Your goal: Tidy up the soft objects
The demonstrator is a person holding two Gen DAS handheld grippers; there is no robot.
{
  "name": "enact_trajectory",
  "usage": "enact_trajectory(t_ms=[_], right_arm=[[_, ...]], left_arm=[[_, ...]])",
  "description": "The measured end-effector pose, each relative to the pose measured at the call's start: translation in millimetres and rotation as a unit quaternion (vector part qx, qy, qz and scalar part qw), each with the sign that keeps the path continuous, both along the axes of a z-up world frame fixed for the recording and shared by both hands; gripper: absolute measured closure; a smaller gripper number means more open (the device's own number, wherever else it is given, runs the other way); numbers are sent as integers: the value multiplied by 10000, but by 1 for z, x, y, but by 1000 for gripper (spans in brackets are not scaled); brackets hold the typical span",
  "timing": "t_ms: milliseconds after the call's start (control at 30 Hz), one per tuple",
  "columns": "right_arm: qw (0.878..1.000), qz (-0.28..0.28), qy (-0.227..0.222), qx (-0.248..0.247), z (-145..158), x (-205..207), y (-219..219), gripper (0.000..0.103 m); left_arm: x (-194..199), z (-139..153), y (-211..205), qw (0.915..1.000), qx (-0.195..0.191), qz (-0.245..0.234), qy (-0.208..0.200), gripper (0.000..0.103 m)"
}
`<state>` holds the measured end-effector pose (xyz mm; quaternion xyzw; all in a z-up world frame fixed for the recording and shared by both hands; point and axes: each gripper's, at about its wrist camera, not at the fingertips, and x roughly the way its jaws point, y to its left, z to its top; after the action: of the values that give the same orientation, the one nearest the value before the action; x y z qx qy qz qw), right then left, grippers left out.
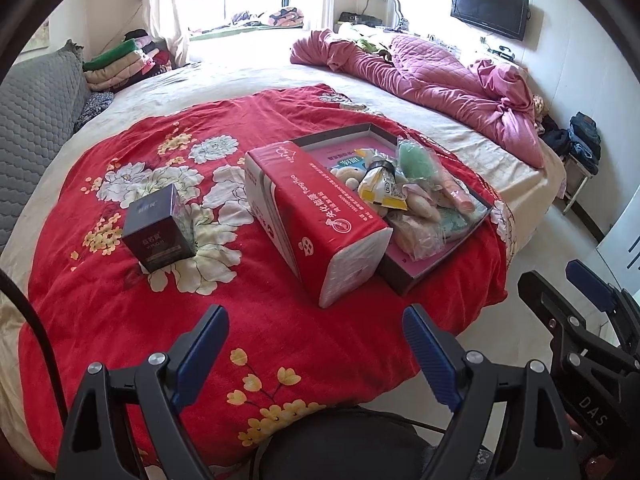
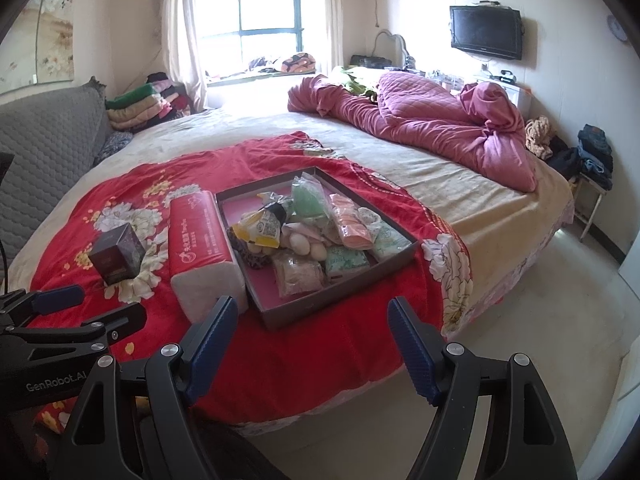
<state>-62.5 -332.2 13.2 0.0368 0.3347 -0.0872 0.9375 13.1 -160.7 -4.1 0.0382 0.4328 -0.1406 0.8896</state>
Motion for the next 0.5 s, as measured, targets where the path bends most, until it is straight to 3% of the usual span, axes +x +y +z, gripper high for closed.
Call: enact_trajectory(t_ms=[500], right_arm=[[10000,2,32,22,0,-3,0,25]], left_arm=[[-1,-3,0,9998,173,89,-22,15]])
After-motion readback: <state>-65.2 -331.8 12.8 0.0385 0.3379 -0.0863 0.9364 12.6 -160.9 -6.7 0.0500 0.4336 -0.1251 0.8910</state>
